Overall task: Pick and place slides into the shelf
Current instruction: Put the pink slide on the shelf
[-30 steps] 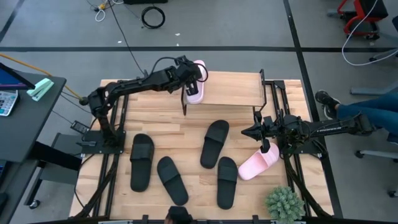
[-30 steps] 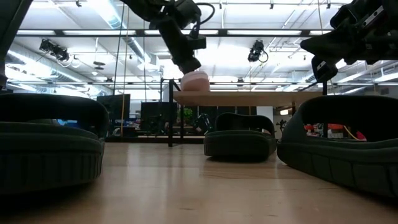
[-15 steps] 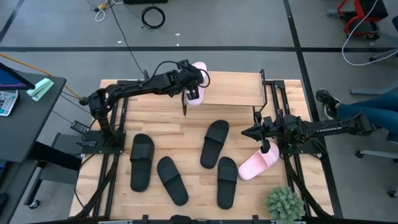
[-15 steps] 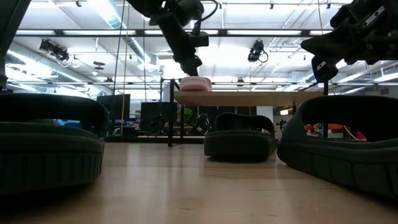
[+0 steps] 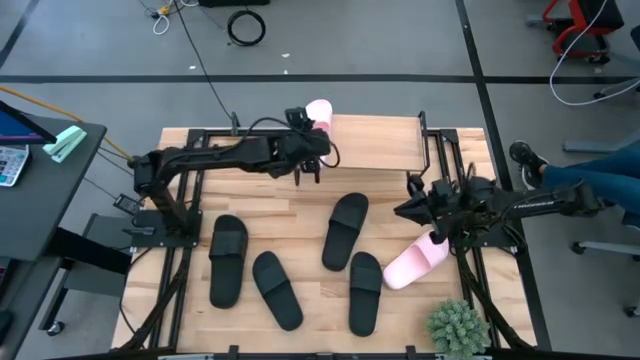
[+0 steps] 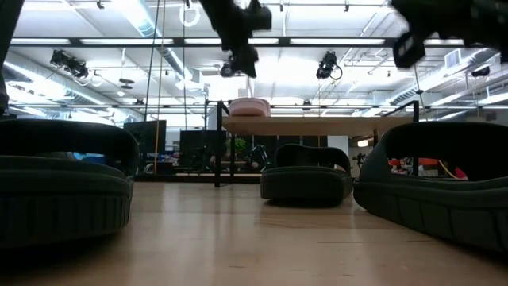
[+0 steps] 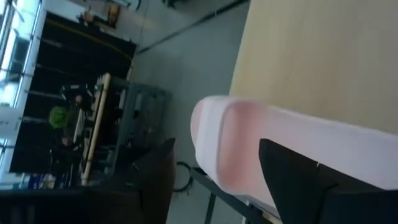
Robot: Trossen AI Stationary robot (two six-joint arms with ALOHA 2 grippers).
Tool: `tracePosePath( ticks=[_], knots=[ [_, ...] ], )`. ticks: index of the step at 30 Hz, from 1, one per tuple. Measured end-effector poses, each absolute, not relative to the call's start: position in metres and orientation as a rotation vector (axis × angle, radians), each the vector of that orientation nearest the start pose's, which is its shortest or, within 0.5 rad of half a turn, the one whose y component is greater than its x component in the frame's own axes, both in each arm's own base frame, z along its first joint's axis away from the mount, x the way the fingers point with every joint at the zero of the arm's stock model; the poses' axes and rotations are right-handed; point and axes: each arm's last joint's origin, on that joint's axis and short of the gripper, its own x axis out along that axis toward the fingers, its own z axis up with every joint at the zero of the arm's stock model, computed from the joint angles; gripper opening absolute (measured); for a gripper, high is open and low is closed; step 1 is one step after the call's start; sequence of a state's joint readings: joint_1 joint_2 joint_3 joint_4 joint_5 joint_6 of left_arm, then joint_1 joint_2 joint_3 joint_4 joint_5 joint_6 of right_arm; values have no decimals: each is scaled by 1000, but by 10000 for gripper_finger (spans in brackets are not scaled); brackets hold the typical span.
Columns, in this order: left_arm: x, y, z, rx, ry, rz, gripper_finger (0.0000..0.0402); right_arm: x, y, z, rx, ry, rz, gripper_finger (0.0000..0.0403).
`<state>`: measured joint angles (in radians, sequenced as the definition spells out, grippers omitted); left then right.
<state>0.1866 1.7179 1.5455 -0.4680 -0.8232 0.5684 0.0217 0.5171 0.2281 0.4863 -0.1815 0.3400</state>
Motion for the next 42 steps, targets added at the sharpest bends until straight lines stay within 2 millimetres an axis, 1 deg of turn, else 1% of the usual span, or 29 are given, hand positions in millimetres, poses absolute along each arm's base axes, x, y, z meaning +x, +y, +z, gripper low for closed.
tracePosePath(
  ticks=[2, 5, 8, 11, 14, 16, 19, 22, 23, 25, 27, 29, 31, 34, 37, 42],
  knots=[
    [363, 81, 342, 708, 864, 766, 228, 144, 15, 262, 311, -158, 282, 50],
    [347, 69, 361, 707, 833, 759, 221, 165, 30, 282, 288, -35, 283, 61],
    [326, 62, 379, 660, 797, 776, 218, 195, 51, 284, 269, 198, 199, 68],
    [304, 58, 393, 595, 774, 798, 218, 222, 73, 278, 265, 454, 187, 69],
    [284, 56, 402, 530, 770, 818, 219, 241, 91, 279, 321, 668, 144, 69],
    [275, 55, 405, 497, 770, 830, 217, 249, 98, 277, 383, 822, 60, 69],
    [265, 54, 404, 455, 798, 838, 212, 252, 105, 270, 522, 1084, -146, 69],
    [259, 53, 398, 426, 857, 843, 206, 244, 109, 265, 660, 1355, -418, 69],
    [257, 53, 396, 421, 879, 843, 204, 241, 110, 261, 685, 1436, -521, 69],
    [255, 53, 392, 409, 918, 848, 201, 235, 110, 254, 703, 1547, -711, 69],
    [254, 52, 389, 394, 944, 854, 198, 230, 110, 245, 693, 1631, -841, 69],
    [255, 53, 387, 374, 942, 865, 196, 231, 111, 232, 682, 1706, -879, 69],
    [255, 53, 384, 367, 948, 869, 195, 235, 112, 219, 670, 1750, -866, 69],
    [255, 53, 383, 361, 948, 872, 195, 238, 112, 208, 625, 1805, -865, 69],
    [257, 53, 382, 362, 951, 871, 196, 241, 109, 204, 591, 1809, -867, 69],
    [257, 53, 382, 362, 951, 871, 191, 240, 104, 205, 542, 1779, -910, 71]
  ],
)
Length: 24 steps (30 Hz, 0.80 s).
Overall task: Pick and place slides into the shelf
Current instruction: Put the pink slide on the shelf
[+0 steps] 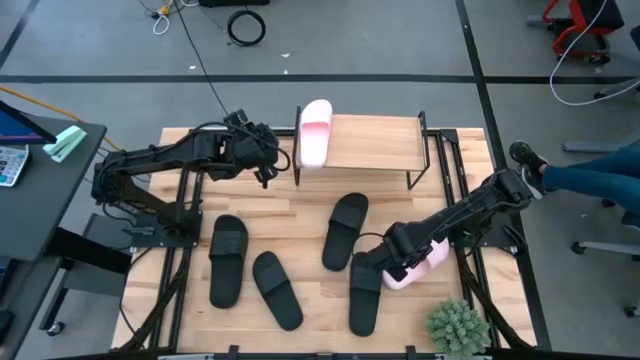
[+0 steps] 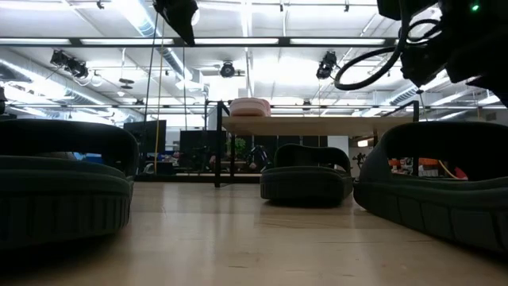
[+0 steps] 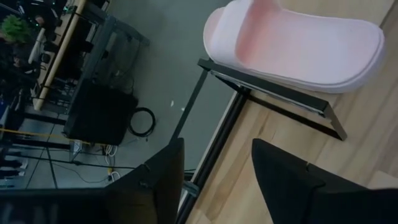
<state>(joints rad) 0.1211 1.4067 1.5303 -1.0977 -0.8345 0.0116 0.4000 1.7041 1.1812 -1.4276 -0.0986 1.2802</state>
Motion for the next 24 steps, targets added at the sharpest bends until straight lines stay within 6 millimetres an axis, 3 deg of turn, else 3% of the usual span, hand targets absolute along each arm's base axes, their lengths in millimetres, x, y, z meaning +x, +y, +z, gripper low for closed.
tracePosePath(
  ticks=[14, 24],
  knots=[
    [257, 53, 381, 363, 952, 871, 179, 238, 100, 205, 515, 1797, -920, 143],
    [257, 53, 381, 363, 952, 871, 172, 220, 93, 182, 468, 1818, -1063, 164]
  ],
)
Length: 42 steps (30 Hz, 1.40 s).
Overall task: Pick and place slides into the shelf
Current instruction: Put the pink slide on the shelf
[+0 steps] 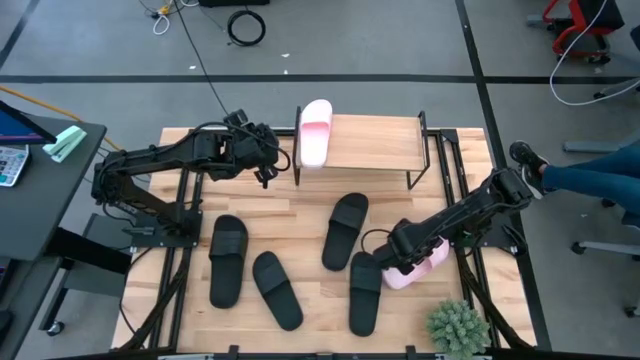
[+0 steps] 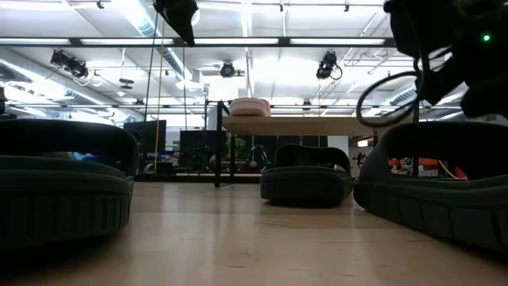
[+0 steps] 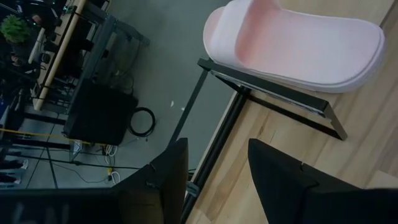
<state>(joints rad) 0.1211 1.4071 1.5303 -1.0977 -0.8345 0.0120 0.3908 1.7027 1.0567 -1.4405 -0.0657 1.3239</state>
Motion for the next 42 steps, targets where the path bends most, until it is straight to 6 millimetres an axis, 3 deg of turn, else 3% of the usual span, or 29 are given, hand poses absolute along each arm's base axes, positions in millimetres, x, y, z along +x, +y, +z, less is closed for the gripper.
tracePosePath(
  ticks=[10, 18, 21, 26, 30, 33, 38, 42],
  knots=[
    [257, 53, 382, 362, 951, 871, 173, 211, 86, 168, 352, 1780, -1098, 138],
    [257, 53, 382, 362, 951, 872, 173, 211, 87, 167, 346, 1787, -1070, 17],
    [257, 53, 382, 362, 951, 872, 172, 215, 92, 174, 333, 1773, -1008, 18],
    [257, 53, 382, 361, 949, 872, 173, 230, 105, 213, 350, 1641, -814, 9],
    [258, 53, 382, 361, 946, 872, 172, 236, 107, 268, 345, 1319, -730, 12],
    [258, 53, 382, 374, 949, 866, 173, 230, 103, 310, 279, 1039, -695, 9],
    [259, 53, 383, 403, 953, 850, 172, 215, 85, 352, -46, 678, -720, 9],
    [260, 53, 384, 401, 941, 852, 173, 232, 67, 357, -385, 697, -736, 9]
  ],
)
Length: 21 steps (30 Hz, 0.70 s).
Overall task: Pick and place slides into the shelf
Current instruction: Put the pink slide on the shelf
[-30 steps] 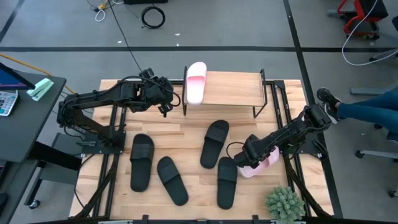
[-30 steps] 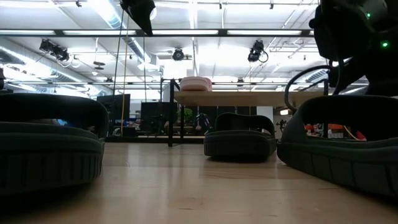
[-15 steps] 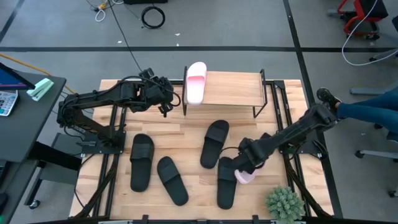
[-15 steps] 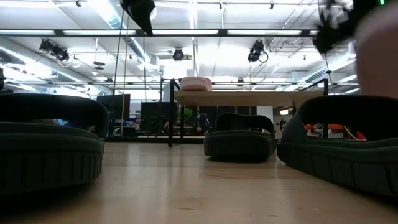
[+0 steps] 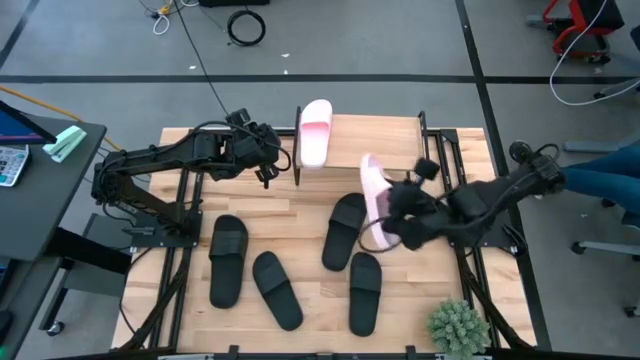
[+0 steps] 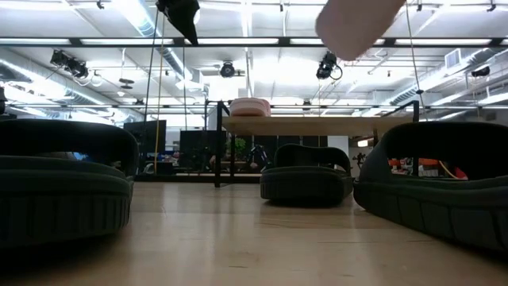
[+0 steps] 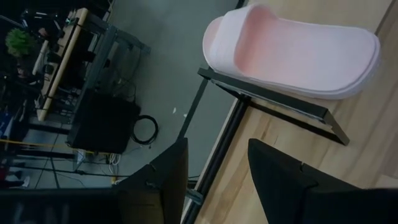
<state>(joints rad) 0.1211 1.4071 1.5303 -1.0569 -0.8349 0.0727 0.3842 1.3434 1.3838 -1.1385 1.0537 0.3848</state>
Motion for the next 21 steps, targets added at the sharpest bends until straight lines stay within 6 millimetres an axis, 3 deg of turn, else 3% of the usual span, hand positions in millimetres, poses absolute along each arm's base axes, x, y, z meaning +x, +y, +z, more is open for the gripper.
tracePosePath(
  ticks=[3, 6, 13, 17, 21],
  knots=[
    [260, 53, 384, 403, 942, 851, 173, 260, 41, 355, -473, 727, -798, 9],
    [260, 53, 384, 404, 942, 850, 172, 279, 3, 346, -552, 837, -873, 9],
    [260, 53, 384, 436, 960, 834, 172, 306, -93, 318, -604, 1079, -935, 9],
    [261, 53, 384, 434, 950, 835, 172, 328, -124, 303, -769, 1144, -952, 9],
    [261, 53, 384, 434, 948, 835, 172, 342, -142, 286, -872, 1208, -875, 9]
  ],
)
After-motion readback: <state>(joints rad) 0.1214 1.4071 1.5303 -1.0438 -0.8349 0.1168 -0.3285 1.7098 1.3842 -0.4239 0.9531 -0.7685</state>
